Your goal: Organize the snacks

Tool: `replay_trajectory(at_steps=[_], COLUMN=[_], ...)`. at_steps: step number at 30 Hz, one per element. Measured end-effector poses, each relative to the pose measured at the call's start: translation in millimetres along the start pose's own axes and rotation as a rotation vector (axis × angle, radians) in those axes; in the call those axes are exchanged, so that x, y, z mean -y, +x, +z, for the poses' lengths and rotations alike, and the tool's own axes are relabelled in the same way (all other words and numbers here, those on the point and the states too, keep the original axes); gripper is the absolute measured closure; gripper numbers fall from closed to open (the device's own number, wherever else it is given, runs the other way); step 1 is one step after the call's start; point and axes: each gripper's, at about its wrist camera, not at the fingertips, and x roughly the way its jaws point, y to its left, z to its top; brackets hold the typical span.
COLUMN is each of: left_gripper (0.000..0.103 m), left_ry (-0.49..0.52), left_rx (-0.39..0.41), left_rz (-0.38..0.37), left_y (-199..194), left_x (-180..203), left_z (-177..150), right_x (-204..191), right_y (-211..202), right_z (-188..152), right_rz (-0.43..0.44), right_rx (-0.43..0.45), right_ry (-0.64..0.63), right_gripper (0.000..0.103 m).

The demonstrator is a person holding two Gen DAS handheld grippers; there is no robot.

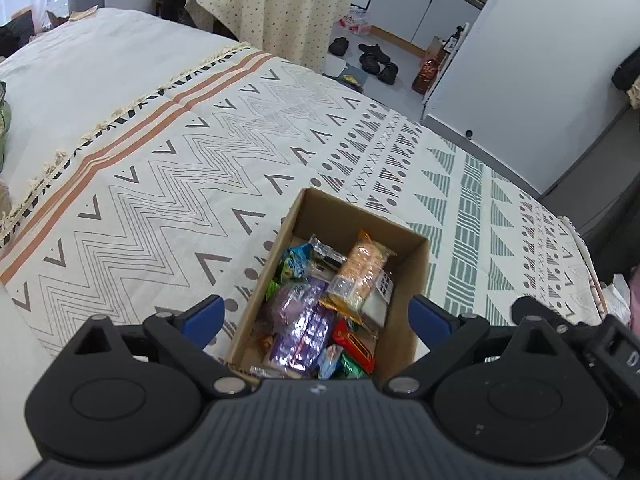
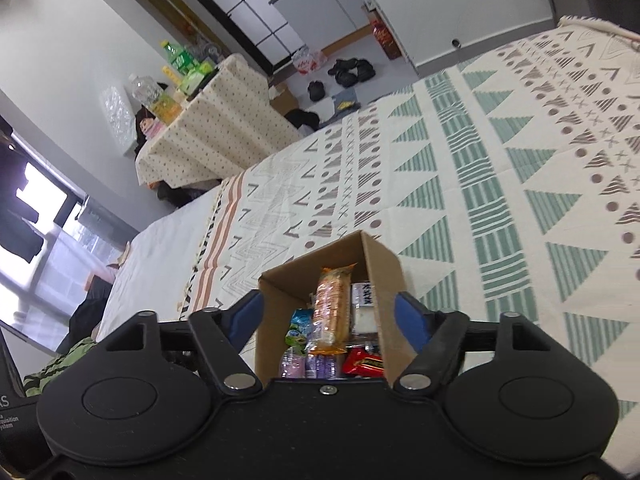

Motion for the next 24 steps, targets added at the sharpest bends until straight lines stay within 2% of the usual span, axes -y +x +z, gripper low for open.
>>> replay_trajectory(at_steps=[2, 6, 10, 15, 19, 24], left_gripper=[0.001, 0.000, 0.000, 0.000, 0.000, 0.000], left_ry=[0.011, 0.047, 0.078, 0.112, 0.135, 0.176], left_rx=[0.006, -0.004, 0.009, 0.035, 0.059, 0.092], left_rz=[-0.001, -0.015, -0.029, -0.045, -0.049, -0.041], left_y=[-6, -16, -29, -46, -59, -77], left_x=[1, 6, 10, 10, 8, 4], left_z=[-5, -14, -25, -40, -49, -59], right_x=[4, 9, 9, 11, 12, 9], right_y=[-10, -31, -52, -77, -94, -112], right_z=[-1, -3, -8, -16, -24, -35], right_rz=[-0.005, -0.014, -0.052, -0.080, -0.090, -0.112], right_rx=[0.018, 0.051, 0.087, 0.137, 0.163, 0.176], right_ry=[-0.002, -0.016, -0.053, -0.082, -0.106, -0.143], right_gripper=[0.024, 0.014, 0.009, 0.007, 0.000, 0.000])
